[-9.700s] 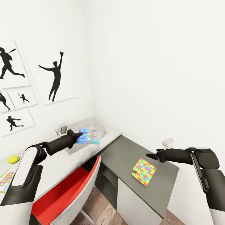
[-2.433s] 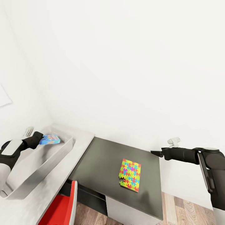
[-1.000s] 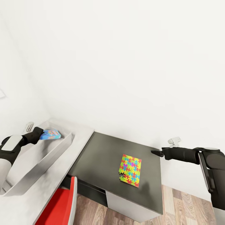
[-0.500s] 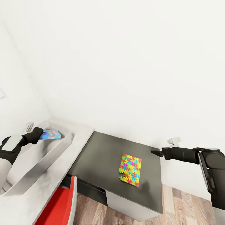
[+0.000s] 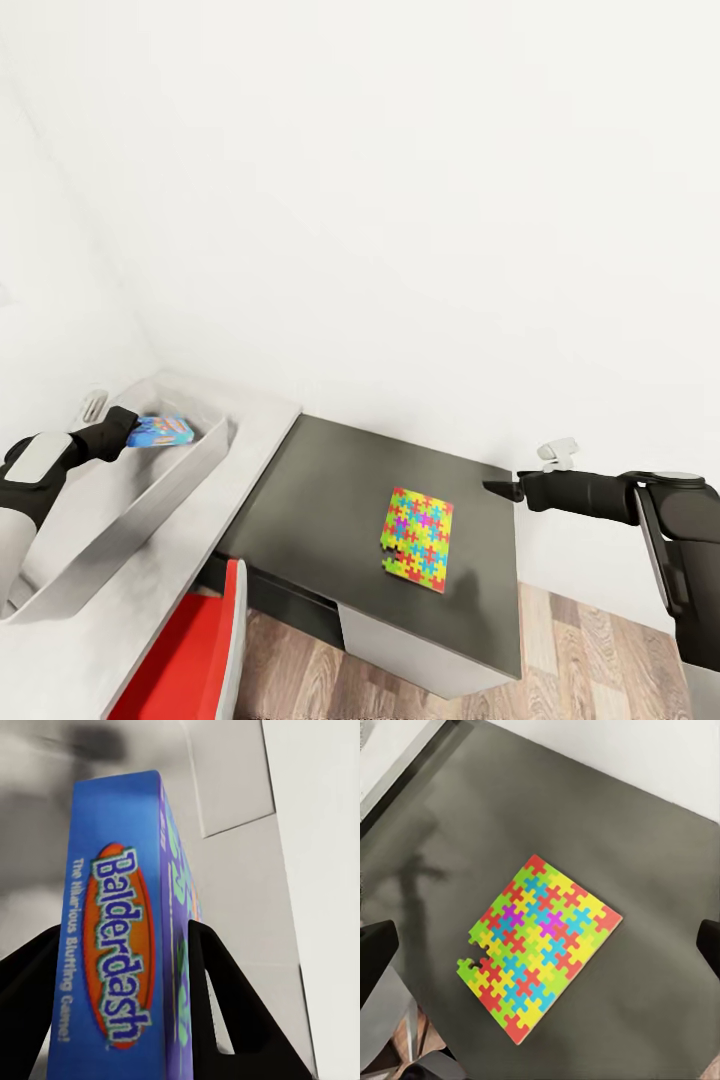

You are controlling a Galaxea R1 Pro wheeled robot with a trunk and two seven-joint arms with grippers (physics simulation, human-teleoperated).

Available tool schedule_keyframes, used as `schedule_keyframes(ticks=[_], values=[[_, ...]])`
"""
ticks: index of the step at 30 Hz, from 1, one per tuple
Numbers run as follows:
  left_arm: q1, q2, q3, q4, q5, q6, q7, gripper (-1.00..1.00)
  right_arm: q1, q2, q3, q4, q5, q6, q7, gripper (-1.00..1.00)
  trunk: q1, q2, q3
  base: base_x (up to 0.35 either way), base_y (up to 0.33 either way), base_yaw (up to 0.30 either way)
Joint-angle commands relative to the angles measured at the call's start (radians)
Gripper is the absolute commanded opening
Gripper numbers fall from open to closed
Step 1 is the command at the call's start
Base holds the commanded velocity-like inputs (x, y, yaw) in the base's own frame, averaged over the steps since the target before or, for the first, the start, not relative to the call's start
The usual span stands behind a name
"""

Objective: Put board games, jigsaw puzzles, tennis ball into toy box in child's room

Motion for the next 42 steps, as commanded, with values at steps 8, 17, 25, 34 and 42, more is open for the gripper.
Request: schedule_keyframes(ticks=[8, 17, 25, 34, 42], values=[[-0.001, -0.002, 0.003, -0.002, 0.011, 0.001, 0.009, -1.00, -0.001, -0.003, -0.002, -0.001, 0.011, 0.006, 0.128, 1.00, 0.001, -0.002, -0.015, 0.000, 0.000, 0.000], [-0.001, -0.006, 0.003, 0.000, -0.052, -0.090, -0.005, -1.00, -0.001, 0.001, -0.002, -0.001, 0.011, 0.006, 0.139, 1.00, 0.001, -0.002, -0.029, 0.000, 0.000, 0.000], [-0.004, -0.007, 0.005, 0.022, -0.061, -0.099, -0.022, -1.00, -0.001, -0.001, -0.002, -0.001, 0.011, 0.006, 0.140, 1.00, 0.001, -0.002, -0.042, 0.000, 0.000, 0.000], [-0.020, -0.007, 0.006, 0.066, -0.061, -0.101, -0.065, -1.00, 0.001, -0.001, -0.002, -0.001, 0.011, 0.006, 0.140, 1.00, 0.001, -0.002, -0.056, 0.000, 0.000, 0.000], [-0.032, -0.007, 0.007, 0.068, -0.062, -0.102, -0.067, -1.00, 0.002, -0.001, -0.002, -0.001, 0.011, 0.006, 0.140, 1.00, 0.001, -0.002, -0.069, 0.000, 0.000, 0.000]])
